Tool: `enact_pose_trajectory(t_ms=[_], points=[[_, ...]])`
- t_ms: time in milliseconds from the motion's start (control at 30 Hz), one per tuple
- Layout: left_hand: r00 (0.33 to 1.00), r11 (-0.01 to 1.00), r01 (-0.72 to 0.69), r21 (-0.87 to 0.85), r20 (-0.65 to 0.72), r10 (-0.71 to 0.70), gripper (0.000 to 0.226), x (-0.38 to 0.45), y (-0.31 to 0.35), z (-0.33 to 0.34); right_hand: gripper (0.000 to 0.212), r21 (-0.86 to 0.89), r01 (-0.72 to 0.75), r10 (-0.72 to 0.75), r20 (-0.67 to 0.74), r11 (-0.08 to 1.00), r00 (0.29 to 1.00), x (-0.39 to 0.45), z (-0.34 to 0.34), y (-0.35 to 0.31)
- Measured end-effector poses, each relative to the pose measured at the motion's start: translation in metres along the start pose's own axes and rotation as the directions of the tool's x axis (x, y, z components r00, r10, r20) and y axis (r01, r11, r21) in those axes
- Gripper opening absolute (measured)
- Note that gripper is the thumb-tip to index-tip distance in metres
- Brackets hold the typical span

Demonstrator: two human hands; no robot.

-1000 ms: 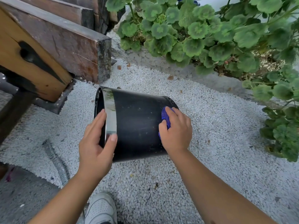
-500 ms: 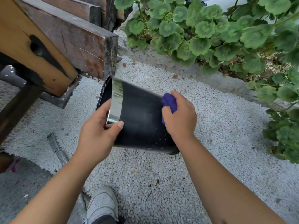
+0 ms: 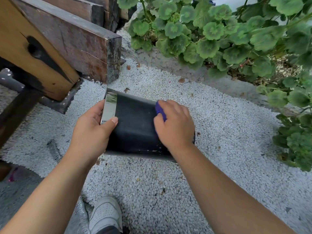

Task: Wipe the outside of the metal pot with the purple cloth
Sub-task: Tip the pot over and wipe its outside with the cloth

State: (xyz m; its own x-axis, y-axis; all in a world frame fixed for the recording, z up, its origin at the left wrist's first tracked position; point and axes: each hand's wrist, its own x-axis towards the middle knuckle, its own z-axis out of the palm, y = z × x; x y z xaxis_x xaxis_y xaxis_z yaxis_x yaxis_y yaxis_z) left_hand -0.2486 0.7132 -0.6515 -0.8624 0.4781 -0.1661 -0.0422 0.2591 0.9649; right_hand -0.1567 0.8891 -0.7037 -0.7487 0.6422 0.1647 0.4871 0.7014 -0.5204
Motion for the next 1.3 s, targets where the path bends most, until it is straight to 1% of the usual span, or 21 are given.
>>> enact_pose_trajectory(t_ms=[100, 167, 200, 233, 267, 300, 333, 367, 433, 500, 567, 600, 667, 733, 767, 800, 867, 967, 1100, 1233, 1300], points=[[0.994, 1.0, -0.025, 0.011, -0.109, 0.026, 0.043, -0.002, -0.006, 0.003, 0.052, -0.021, -0.107, 0.108, 0.043, 0.994, 0.993, 0.007, -0.002, 0.03], [0.992, 0.995, -0.085, -0.042, -0.095, 0.081, 0.046, -0.008, -0.01, -0.001, 0.055, -0.016, -0.151, 0.152, 0.031, 0.988, 0.988, 0.007, -0.001, 0.041], [0.991, 0.992, -0.129, 0.007, -0.043, 0.129, 0.051, -0.014, -0.014, -0.005, 0.055, -0.012, -0.164, 0.165, 0.022, 0.986, 0.986, 0.006, 0.0, 0.043], [0.983, 0.974, -0.183, 0.135, 0.031, 0.181, 0.06, -0.021, -0.018, -0.009, 0.055, -0.011, -0.172, 0.173, 0.015, 0.985, 0.985, 0.006, 0.0, 0.045], [0.968, 0.916, -0.251, 0.314, 0.105, 0.229, 0.071, -0.03, -0.024, -0.012, 0.055, -0.008, -0.177, 0.177, 0.011, 0.984, 0.984, 0.006, 0.001, 0.045], [0.948, 0.823, -0.318, 0.47, 0.163, 0.273, 0.082, -0.037, -0.032, -0.015, 0.055, -0.007, -0.176, 0.176, 0.012, 0.984, 0.984, 0.006, 0.001, 0.045], [0.941, 0.758, -0.339, 0.557, 0.189, 0.282, 0.091, -0.043, -0.038, -0.016, 0.055, -0.01, -0.169, 0.169, 0.018, 0.986, 0.985, 0.006, 0.001, 0.045], [0.945, 0.746, -0.327, 0.581, 0.19, 0.267, 0.094, -0.047, -0.043, -0.016, 0.054, -0.018, -0.158, 0.158, 0.028, 0.987, 0.987, 0.008, 0.001, 0.045], [0.951, 0.751, -0.308, 0.584, 0.17, 0.259, 0.095, -0.047, -0.047, -0.017, 0.05, -0.038, -0.135, 0.137, 0.057, 0.99, 0.989, 0.012, -0.001, 0.045], [0.954, 0.754, -0.298, 0.585, 0.17, 0.246, 0.097, -0.04, -0.046, -0.02, 0.045, -0.026, -0.15, 0.151, 0.073, 0.988, 0.986, 0.018, -0.008, 0.044], [0.946, 0.737, -0.325, 0.593, 0.184, 0.269, 0.101, -0.037, -0.044, -0.022, 0.04, 0.04, -0.173, 0.171, 0.036, 0.984, 0.985, 0.024, -0.017, 0.035], [0.941, 0.732, -0.337, 0.593, 0.189, 0.28, 0.101, -0.037, -0.043, -0.021, 0.04, 0.08, -0.146, 0.146, 0.008, 0.986, 0.989, 0.025, -0.02, 0.023], [0.937, 0.726, -0.349, 0.593, 0.202, 0.286, 0.097, -0.038, -0.04, -0.017, 0.042, 0.12, -0.005, 0.008, -0.017, 0.993, 1.0, 0.02, -0.021, -0.012], [0.93, 0.716, -0.366, 0.594, 0.206, 0.305, 0.096, -0.039, -0.039, -0.013, 0.045, 0.087, 0.156, -0.156, -0.006, 0.984, 0.988, 0.008, -0.015, -0.045], [0.927, 0.711, -0.373, 0.596, 0.201, 0.318, 0.096, -0.039, -0.04, -0.013, 0.047, 0.077, 0.193, -0.194, 0.006, 0.978, 0.981, 0.001, -0.01, -0.053], [0.926, 0.712, -0.372, 0.596, 0.189, 0.326, 0.097, -0.039, -0.042, -0.013, 0.048, 0.083, 0.195, -0.197, 0.018, 0.977, 0.98, -0.003, -0.007, -0.055], [0.942, 0.736, -0.327, 0.593, 0.146, 0.301, 0.099, -0.039, -0.047, -0.016, 0.046, 0.09, 0.15, -0.153, 0.026, 0.985, 0.988, -0.001, -0.004, -0.043], [0.967, 0.773, -0.251, 0.583, 0.113, 0.229, 0.107, -0.041, -0.05, -0.019, 0.045, 0.003, 0.057, -0.057, 0.071, 0.998, 0.996, 0.008, -0.004, -0.004], [0.963, 0.754, -0.268, 0.6, 0.16, 0.216, 0.104, -0.038, -0.042, -0.012, 0.049, -0.097, -0.116, 0.128, 0.129, 0.988, 0.983, 0.013, -0.009, 0.059], [0.966, 0.743, -0.258, 0.617, 0.147, 0.214, 0.105, -0.033, -0.035, -0.004, 0.049, -0.112, -0.119, 0.133, 0.123, 0.986, 0.984, 0.014, -0.016, 0.072], [0.97, 0.775, -0.242, 0.584, 0.137, 0.2, 0.105, -0.031, -0.031, -0.001, 0.045, -0.064, -0.169, 0.173, 0.06, 0.984, 0.983, 0.016, -0.021, 0.074]])
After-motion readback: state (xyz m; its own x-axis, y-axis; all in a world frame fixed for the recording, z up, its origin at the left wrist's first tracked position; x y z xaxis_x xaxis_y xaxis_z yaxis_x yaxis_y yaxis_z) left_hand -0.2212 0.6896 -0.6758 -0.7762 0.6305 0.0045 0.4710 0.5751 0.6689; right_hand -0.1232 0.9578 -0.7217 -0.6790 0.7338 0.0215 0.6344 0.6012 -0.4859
